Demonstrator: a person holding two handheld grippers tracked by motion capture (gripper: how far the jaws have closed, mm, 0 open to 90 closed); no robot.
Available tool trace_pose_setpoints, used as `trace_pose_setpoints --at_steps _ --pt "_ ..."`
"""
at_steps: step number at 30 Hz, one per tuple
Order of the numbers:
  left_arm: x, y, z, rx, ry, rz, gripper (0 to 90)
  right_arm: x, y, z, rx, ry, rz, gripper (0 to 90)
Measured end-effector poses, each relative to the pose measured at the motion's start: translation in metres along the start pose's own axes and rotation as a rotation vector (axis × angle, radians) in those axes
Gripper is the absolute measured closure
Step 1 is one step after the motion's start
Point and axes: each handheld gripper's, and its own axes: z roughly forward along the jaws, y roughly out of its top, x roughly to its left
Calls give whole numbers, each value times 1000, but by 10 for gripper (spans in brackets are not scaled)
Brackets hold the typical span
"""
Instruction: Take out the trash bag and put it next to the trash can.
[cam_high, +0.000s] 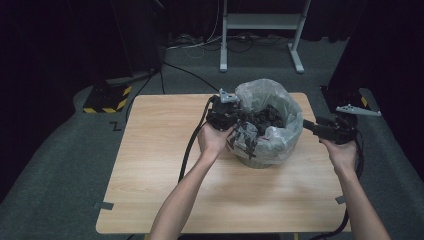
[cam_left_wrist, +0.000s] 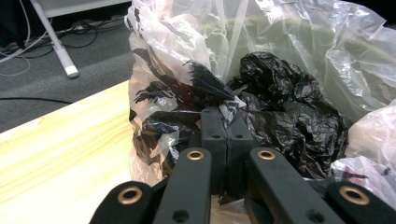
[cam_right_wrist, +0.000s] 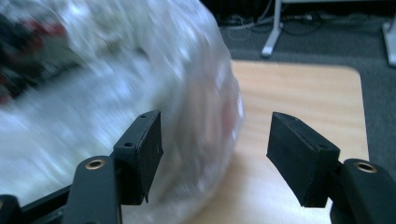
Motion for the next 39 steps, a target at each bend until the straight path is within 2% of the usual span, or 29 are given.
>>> trace_pose_setpoints --at_steps 2,3,4,5,7,10,11,12,13,15,16,17,18,19,20,21,22,23,26,29,32,39 --pt "0 0 -1 -2 -2 1 891 9 12 -1 -31 -3 -29 376" --pt "0 0 -1 -2 -2 1 892 9 12 -1 -31 -3 -29 376" --pt "0 1 -2 -2 -3 2 891 18 26 2 -31 -18 -64 375" --pt "0 1 -2 -2 -5 0 891 18 26 2 -31 -18 -64 375" --pt "-1 1 -3 -4 -5 2 891 23 38 7 -21 -24 -80 373" --pt "0 1 -3 -3 -9 -1 891 29 52 17 18 -59 -110 369" --pt "1 1 -4 -4 -11 -4 891 31 58 26 55 -76 -126 367" --pt "1 1 -4 -5 -12 -5 891 31 58 26 55 -76 -126 367" --pt "1 1 -4 -8 -13 -4 891 33 62 34 91 -91 -139 368" --pt "1 1 -4 -8 -15 -5 891 33 64 38 106 -97 -143 374" --pt "1 1 -4 -8 -17 -5 891 34 65 42 121 -101 -147 387" --pt "1 1 -3 -5 -20 -6 891 34 66 49 147 -102 -153 443" --pt "1 1 -3 -5 -20 -6 891 34 66 49 147 -102 -153 443" --pt "1 1 -3 -5 -21 -6 891 35 67 54 164 -101 -156 517" --pt "1 1 -3 -6 -21 -6 891 35 67 54 164 -101 -156 517" --pt "1 1 -3 -5 -21 -8 891 36 69 56 171 -93 -164 614" --pt "1 1 -3 -6 -24 -11 891 36 69 56 171 -93 -164 614" --pt "1 2 -3 -6 -26 -14 891 38 69 57 177 -90 -173 651" --pt "1 2 -1 -10 -39 -27 891 44 71 60 222 -92 -215 772" --pt "1 3 1 -9 -43 -34 891 48 73 61 246 -83 -232 843" --pt "0 5 2 -14 -51 -49 890 51 74 62 257 -66 -242 891" --pt "-5 8 5 -24 -62 -44 890 63 80 61 245 -2 -238 892"
